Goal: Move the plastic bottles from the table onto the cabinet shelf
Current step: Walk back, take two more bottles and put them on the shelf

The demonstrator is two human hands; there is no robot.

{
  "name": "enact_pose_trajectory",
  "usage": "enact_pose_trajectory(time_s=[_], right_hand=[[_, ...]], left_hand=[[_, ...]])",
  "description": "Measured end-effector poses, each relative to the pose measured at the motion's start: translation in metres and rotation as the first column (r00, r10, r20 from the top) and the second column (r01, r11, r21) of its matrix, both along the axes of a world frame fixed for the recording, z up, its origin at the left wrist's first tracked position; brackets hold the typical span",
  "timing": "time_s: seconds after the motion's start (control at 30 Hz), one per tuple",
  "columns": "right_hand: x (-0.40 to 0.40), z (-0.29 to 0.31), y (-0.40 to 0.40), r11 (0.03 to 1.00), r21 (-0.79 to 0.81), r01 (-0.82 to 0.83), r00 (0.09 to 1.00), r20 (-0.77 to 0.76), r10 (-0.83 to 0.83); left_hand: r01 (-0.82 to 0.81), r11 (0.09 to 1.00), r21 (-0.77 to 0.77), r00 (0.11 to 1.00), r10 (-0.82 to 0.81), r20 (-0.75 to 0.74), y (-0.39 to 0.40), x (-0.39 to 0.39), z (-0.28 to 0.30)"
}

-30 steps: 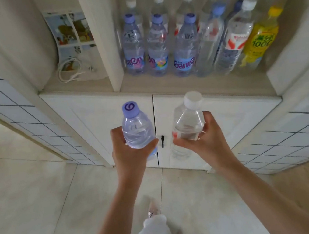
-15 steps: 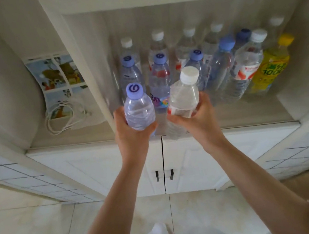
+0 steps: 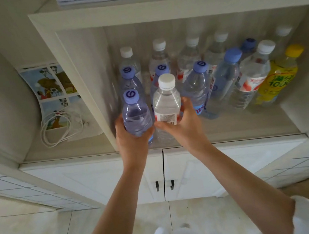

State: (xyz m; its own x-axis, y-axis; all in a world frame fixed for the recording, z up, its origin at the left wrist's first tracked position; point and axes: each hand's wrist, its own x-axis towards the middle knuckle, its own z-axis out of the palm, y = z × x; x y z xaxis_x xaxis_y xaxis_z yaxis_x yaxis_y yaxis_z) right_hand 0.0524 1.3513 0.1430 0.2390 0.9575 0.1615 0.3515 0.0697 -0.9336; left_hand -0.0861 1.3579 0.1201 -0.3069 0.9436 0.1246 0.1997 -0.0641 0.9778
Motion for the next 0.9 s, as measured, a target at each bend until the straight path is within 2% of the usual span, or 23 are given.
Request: enact_pose_trajectory(time_s=[0.27,0.53,0.9], right_hand=[[0.004,-0.004,-0.001,1.0,-0.001,-0.02,0.993,0.121,0.02],[0.002,-0.012,-0.002,0.999,-0.033,0.004,0.998,0.056,-0.002],[0.006,-0.044,-0.037,0.986,-0.157,0.057,0.998,0.05,-0.049]], left_hand=[[0.039,0.997,0.061,0.992,-0.032,-0.119,0.007,-0.008,-0.005],[-0.026,0.998,0.052,0.993,0.032,-0.117,0.003,-0.005,-0.02],[0.06,0.998,-0.019,0.996,-0.061,-0.058,-0.022,-0.014,-0.034]])
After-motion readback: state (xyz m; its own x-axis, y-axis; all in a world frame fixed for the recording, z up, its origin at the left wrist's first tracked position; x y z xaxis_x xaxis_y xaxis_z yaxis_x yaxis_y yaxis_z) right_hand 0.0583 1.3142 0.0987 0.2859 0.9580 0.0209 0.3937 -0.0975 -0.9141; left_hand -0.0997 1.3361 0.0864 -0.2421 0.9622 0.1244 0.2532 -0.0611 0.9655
